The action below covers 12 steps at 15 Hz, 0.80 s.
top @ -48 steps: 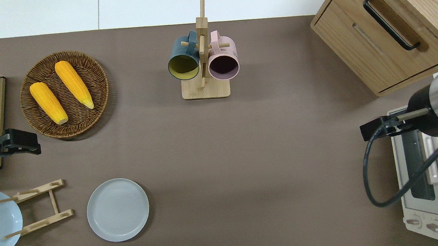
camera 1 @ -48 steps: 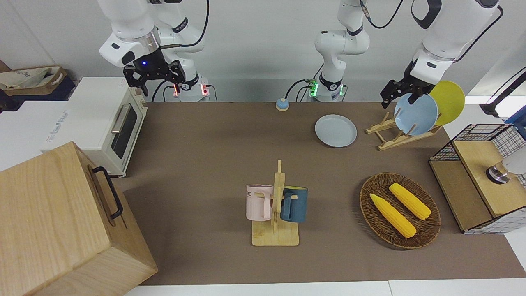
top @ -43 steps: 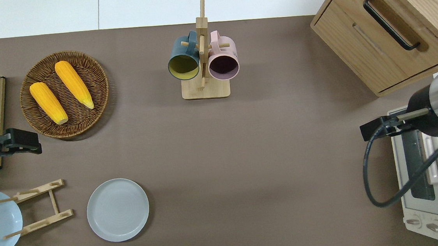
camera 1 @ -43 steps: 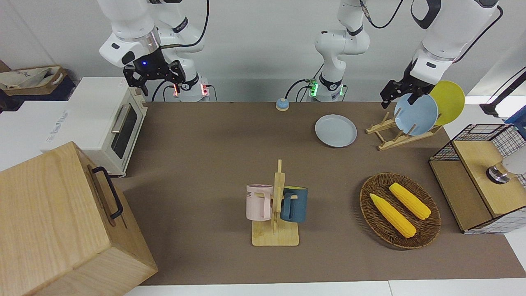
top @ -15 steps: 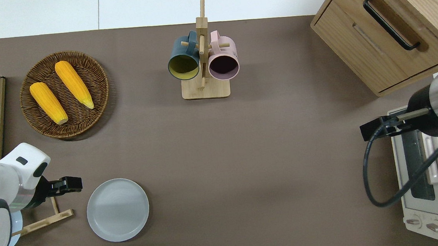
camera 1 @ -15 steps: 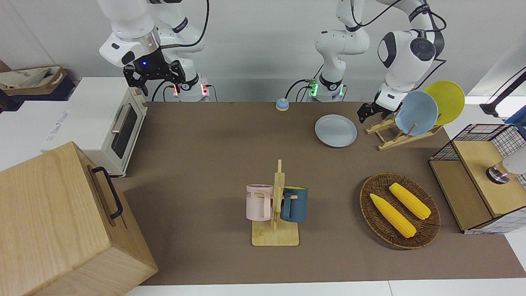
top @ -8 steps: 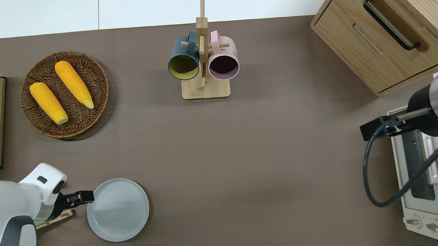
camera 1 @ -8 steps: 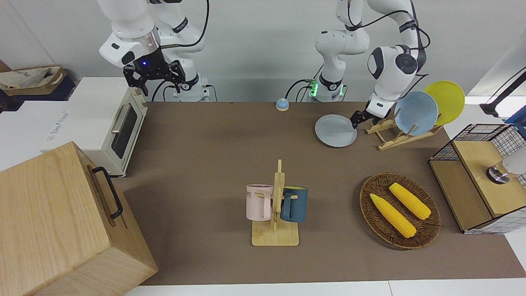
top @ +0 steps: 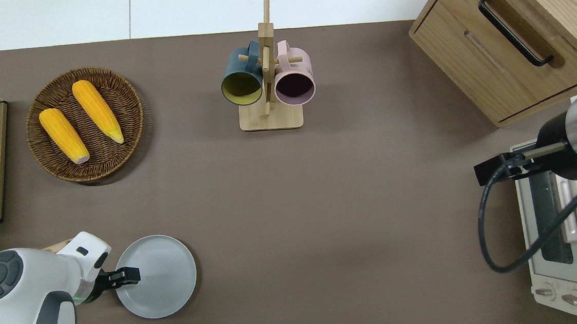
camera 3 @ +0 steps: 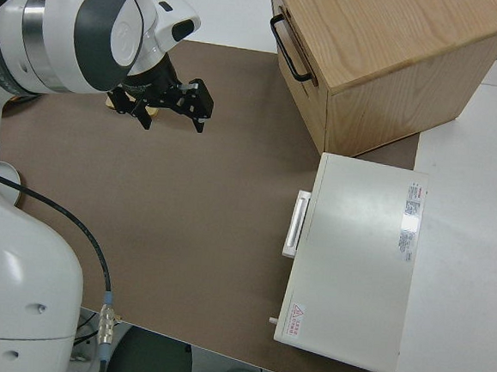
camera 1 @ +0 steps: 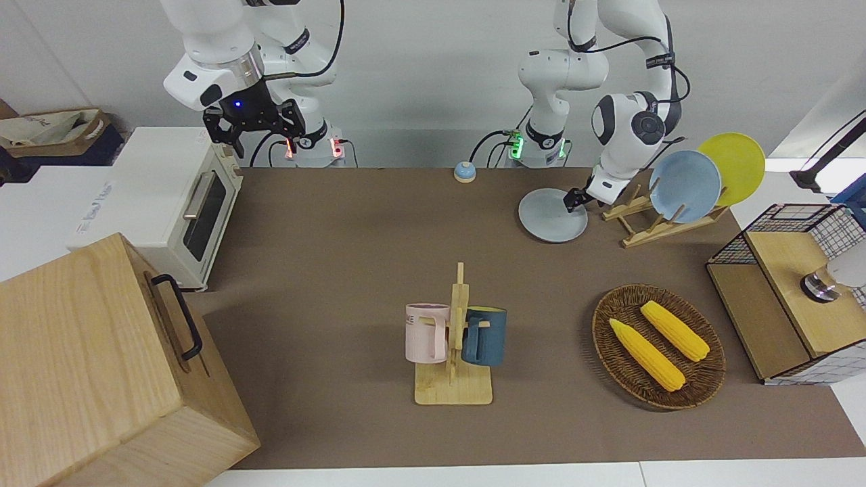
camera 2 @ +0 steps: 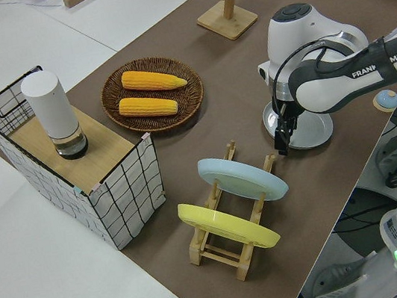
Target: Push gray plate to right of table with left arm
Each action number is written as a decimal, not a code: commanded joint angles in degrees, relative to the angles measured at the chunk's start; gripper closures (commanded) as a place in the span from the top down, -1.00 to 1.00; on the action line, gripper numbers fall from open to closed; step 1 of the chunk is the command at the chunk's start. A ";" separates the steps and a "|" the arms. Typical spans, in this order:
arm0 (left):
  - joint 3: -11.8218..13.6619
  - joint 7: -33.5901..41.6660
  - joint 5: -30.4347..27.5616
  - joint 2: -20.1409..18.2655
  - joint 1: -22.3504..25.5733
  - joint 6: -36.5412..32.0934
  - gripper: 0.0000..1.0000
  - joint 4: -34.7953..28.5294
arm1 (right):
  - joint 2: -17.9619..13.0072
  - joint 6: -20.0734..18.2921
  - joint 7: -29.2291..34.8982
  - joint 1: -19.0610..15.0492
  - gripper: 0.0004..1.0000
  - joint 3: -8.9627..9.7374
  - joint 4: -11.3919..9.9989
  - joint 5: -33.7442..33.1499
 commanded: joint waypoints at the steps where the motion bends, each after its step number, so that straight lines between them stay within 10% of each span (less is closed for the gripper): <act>1: 0.02 -0.59 -2.89 2.72 -0.51 4.17 0.95 -0.89 | -0.17 -0.83 0.13 -1.11 0.97 0.78 0.45 0.23; 6: 0.02 0.03 -2.98 2.38 -0.95 3.12 -0.60 -0.72 | -0.17 -0.83 0.13 -1.11 0.97 0.78 0.45 0.23; 12: 0.02 0.03 -2.98 1.76 -1.48 2.68 -0.95 -0.45 | -0.17 -0.83 0.13 -1.11 0.97 0.78 0.45 0.23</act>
